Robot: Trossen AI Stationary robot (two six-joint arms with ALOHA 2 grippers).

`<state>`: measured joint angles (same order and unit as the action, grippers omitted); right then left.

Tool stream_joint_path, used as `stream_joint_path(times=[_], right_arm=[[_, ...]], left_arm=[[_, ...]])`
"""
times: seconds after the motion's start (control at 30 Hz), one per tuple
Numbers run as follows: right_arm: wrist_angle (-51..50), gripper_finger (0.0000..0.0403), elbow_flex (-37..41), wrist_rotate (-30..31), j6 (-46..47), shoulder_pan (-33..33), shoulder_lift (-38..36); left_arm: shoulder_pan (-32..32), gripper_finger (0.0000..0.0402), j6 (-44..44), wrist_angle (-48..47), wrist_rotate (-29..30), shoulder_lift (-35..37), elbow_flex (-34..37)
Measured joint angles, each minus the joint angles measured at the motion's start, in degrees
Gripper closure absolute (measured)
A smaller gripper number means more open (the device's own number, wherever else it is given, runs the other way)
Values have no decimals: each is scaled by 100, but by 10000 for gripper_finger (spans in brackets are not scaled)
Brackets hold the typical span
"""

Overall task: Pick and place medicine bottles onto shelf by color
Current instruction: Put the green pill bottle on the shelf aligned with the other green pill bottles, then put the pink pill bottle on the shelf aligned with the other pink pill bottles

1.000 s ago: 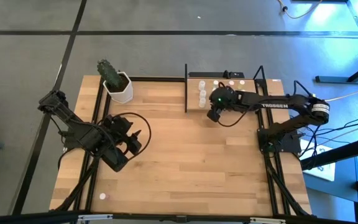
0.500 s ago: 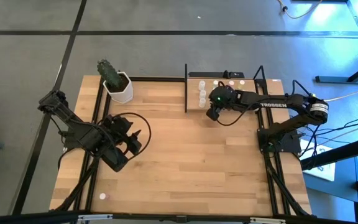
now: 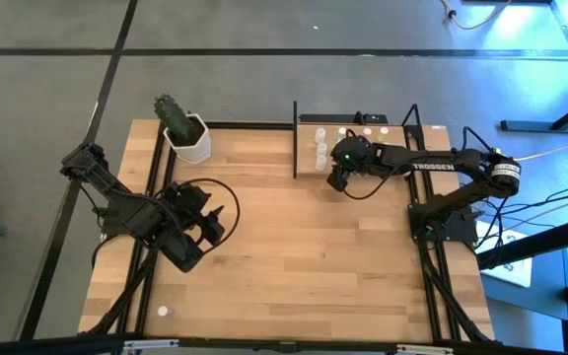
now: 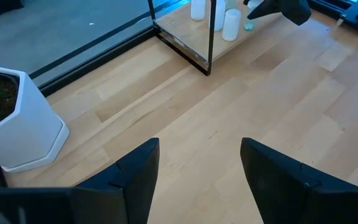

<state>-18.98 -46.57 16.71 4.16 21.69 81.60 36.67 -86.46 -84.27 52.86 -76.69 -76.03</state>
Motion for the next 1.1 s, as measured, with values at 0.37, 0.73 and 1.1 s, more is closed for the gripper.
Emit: stream_joint_path(times=[0.37, 0.73, 1.1], right_arm=[[47, 197, -3, 77, -81, 0, -4], [23, 196, -32, 315, -17, 0, -11], [-1159, 196, -998, 337, -127, 0, -15]], left_arm=[[0, 182, 0, 0, 0, 0, -2], [0, 182, 0, -2, 0, 0, 0], [0, 182, 0, -2, 0, 0, -2]])
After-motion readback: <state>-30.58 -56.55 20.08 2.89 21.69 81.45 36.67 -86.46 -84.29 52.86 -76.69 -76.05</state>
